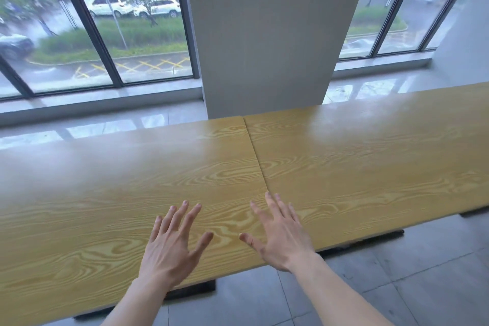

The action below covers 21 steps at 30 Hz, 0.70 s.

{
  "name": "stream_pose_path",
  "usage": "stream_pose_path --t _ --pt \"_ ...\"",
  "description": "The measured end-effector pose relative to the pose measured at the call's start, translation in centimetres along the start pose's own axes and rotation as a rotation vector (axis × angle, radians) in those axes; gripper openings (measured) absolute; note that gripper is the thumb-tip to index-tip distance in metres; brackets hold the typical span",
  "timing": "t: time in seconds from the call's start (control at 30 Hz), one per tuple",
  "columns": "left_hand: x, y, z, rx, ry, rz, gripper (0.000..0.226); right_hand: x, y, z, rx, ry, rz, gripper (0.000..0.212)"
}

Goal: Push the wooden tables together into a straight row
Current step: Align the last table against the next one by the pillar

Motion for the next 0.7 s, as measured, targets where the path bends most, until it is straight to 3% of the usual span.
stream_pose_path --t 0.3,0.7 --pt "-8.3 -6.7 -2.5 0.031 0.037 0.101 0.082 -8.3 -6.4 -3.4 0.015 -0.003 0.065 0.088" --pt "-32.6 -11.2 -12.5 0.077 0.061 0.016 0.08 -34.0 -11.6 -7.5 -0.019 0.044 0.011 0.082"
Point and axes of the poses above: each hand's wrist, its own x-axis away from the middle knuckle, its own y-axis out of the palm, z = x × y, the point moved 5 cm from there along -x, towards the middle knuckle, and after that the axes turned 12 degrees about -z, right-handed, at the moved point
